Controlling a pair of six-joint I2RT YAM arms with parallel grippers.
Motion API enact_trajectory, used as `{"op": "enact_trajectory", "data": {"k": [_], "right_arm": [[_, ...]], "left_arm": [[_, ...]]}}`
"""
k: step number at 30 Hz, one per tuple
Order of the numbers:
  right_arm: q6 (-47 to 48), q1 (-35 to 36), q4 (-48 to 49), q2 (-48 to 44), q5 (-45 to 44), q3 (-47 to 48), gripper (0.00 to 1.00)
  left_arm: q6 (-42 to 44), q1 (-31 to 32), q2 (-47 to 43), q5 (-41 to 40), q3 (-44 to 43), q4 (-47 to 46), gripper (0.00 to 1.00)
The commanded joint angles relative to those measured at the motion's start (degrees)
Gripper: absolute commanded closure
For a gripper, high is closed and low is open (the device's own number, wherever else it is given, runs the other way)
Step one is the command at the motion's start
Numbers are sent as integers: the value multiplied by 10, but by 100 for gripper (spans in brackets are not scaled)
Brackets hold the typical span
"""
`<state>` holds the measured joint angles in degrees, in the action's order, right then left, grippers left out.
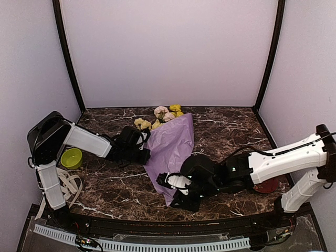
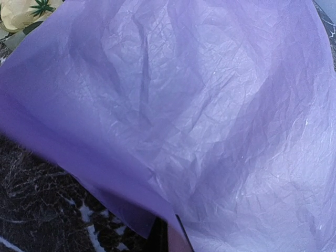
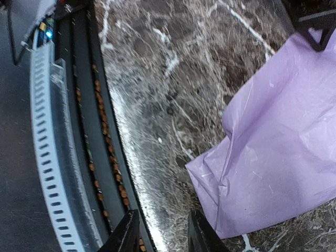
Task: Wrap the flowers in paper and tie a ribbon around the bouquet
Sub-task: Fold the two-thirds-folded wrapping paper at the center of the board, then fold along the fold line on the folded wrapping paper.
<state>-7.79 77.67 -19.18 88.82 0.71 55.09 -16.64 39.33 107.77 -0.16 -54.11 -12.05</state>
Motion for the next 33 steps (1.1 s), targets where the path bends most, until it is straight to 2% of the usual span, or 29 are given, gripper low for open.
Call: {"op": "enact_trajectory", "data": {"k": [1, 6, 9, 12, 15, 19, 25, 28, 33], "right_arm": [[2, -23, 30, -49, 48, -4, 68], [-37, -79, 31, 13, 24, 51, 73], [-62, -83, -8, 93, -22, 128, 81], [-70, -83, -52, 160, -52, 176, 85], [-60, -76, -75, 203, -39, 190, 89], [-45, -55, -104, 216, -28, 184, 91], [-36, -30, -199, 256, 21, 195, 93], [-33, -4, -199, 232, 44, 153, 93], [-26, -13, -202, 165, 77, 119, 93]], "left_arm": [[-5, -4, 7, 16, 22, -13, 100], [-8, -5, 7, 33, 29, -26, 100], [-9, -4, 7, 38, 32, -29, 100], [-8, -5, 7, 43, 35, -29, 100], [-9, -5, 6, 46, 37, -30, 100], [-6, -4, 9, 47, 36, -31, 100], [-1, -4, 16, 43, 29, -25, 100], [3, -5, 17, 40, 28, -17, 100], [11, -5, 21, 44, 24, -18, 100]]}}
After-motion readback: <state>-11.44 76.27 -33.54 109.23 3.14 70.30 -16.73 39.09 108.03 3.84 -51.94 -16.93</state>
